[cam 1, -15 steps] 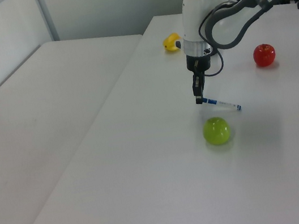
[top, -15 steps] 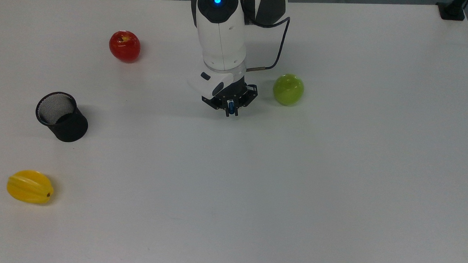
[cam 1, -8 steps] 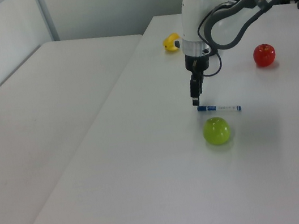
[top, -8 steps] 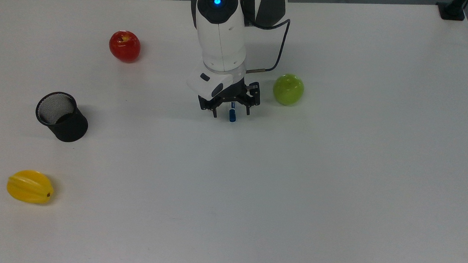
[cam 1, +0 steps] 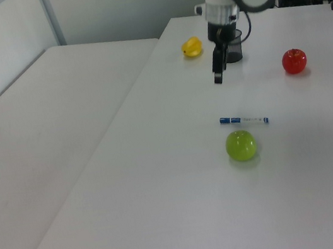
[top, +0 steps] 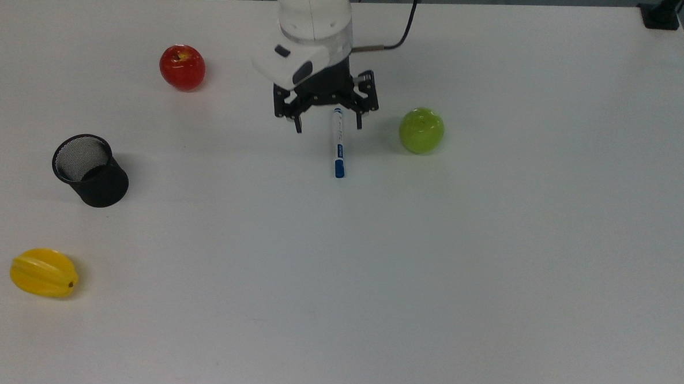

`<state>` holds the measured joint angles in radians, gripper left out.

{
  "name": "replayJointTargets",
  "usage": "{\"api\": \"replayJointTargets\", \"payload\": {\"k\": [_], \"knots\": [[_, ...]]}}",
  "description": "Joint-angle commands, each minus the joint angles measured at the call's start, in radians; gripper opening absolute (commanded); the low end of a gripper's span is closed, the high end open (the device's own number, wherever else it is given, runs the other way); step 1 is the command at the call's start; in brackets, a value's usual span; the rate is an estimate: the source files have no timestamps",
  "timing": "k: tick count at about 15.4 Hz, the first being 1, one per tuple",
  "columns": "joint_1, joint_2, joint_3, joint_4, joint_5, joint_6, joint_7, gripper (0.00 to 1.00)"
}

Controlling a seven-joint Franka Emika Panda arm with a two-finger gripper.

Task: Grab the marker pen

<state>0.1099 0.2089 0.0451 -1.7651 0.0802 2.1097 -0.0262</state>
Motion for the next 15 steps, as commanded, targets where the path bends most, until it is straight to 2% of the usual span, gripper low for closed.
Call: {"api": "replayJointTargets", "payload": {"k": [1, 6, 10, 13, 15], "knots": [[-0.015, -0.158, -0.031, -0.034, 0.013, -0.149, 0.051, 1.0], [-0.015, -0.256, -0.067, -0.03, 0.012, -0.309, 0.106, 1.0], [-0.015, -0.269, -0.071, 0.044, 0.001, -0.436, 0.098, 1.0], [-0.015, -0.266, -0.085, 0.061, -0.014, -0.438, 0.068, 1.0], [-0.015, -0.258, -0.087, 0.061, -0.04, -0.404, -0.006, 1.0]]}}
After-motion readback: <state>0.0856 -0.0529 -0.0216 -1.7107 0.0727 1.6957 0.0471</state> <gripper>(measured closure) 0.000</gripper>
